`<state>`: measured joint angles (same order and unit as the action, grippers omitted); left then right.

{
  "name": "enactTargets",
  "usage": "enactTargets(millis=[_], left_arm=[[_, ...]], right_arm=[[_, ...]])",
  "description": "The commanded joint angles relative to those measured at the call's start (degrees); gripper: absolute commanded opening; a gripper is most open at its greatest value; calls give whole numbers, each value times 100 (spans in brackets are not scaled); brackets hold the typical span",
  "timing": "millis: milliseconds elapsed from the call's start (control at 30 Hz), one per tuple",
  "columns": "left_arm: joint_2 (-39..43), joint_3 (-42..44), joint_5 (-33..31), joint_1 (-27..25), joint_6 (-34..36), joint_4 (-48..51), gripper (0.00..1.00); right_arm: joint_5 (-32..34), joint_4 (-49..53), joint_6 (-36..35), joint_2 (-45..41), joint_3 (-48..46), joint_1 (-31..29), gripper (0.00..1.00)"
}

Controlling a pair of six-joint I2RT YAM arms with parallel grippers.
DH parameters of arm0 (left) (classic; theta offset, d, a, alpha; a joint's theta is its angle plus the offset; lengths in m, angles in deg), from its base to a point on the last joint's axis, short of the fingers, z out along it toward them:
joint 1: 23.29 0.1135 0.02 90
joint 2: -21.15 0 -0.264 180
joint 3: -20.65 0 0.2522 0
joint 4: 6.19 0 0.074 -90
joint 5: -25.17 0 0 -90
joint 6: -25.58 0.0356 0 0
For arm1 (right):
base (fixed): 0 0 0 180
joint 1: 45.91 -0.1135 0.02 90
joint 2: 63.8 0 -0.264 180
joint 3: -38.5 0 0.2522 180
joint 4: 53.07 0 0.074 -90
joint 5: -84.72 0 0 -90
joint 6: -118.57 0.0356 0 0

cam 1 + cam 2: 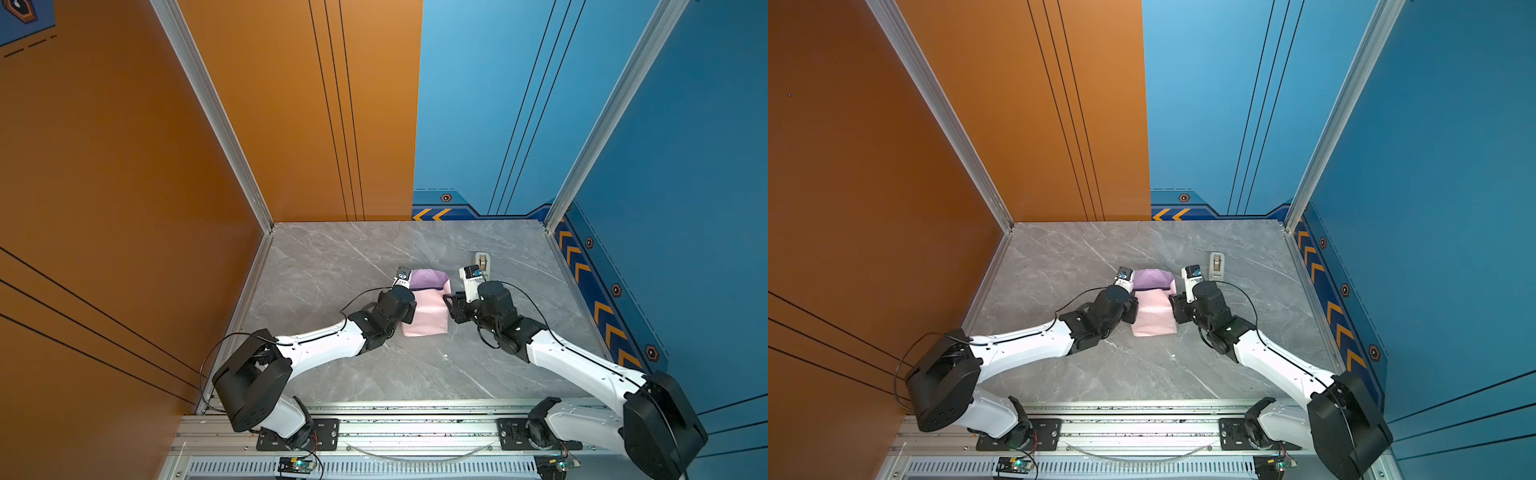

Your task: Wrap the gift box in paper

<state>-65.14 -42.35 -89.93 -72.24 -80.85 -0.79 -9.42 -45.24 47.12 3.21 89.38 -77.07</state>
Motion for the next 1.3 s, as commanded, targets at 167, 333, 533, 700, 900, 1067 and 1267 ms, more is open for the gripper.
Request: enactTargets(millis=[167, 333, 533, 700, 900, 1067, 1267], left_arm=[[-196, 25, -102, -110, 152, 630, 16], [-192, 19, -138, -132, 176, 608, 16], [-218, 12, -153, -143, 192, 603, 16], [-219, -25, -170, -144, 223, 620, 16], [-221, -26, -159, -142, 239, 603, 17], [-137, -77, -134, -126, 129, 602, 31], [80, 39, 147, 101, -156, 464, 18]], right_arm=[[-1723, -306, 737, -768, -317, 1060, 52], [-1473, -32, 840, -229, -88, 1169, 50], [-1423, -207, 671, 554, 261, 809, 53], [-1476, -510, 694, 777, 234, 614, 54], [-1344, -322, 603, 1033, 191, 567, 55], [-1102, 113, 586, 1374, 183, 583, 54], [-1052, 330, 562, 1403, 49, 582, 54]])
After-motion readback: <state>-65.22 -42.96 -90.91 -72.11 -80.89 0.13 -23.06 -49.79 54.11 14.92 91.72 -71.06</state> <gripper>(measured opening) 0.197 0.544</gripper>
